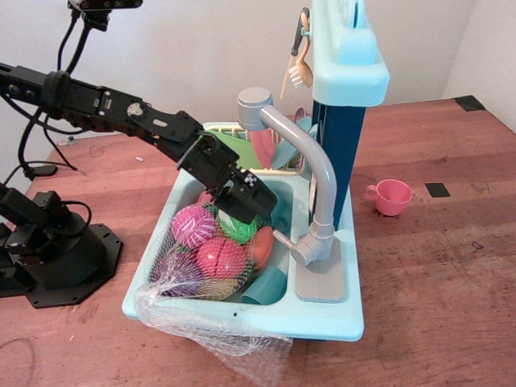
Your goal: Turn lever vertical to front
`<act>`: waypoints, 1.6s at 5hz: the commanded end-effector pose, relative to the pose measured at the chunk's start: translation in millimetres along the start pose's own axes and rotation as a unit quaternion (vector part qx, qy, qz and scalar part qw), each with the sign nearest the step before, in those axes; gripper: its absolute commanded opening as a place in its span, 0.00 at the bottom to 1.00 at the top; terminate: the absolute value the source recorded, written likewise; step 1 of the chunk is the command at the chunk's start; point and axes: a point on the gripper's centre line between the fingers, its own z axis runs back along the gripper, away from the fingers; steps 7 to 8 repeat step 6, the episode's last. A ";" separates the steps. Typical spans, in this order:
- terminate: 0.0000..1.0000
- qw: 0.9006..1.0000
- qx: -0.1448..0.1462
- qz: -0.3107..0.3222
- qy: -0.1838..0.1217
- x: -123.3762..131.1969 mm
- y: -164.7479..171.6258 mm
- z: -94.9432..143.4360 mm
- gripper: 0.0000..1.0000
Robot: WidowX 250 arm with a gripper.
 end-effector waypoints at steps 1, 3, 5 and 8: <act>0.00 1.000 -0.002 0.004 -0.004 3.7 -0.6 2.2 1.00; 0.00 1.000 -0.002 0.004 -0.004 3.7 -0.6 2.2 1.00; 0.00 1.000 -0.002 0.004 -0.004 3.7 -0.6 2.2 1.00; 1.00 1.000 -0.002 0.004 -0.004 3.7 -0.6 2.2 1.00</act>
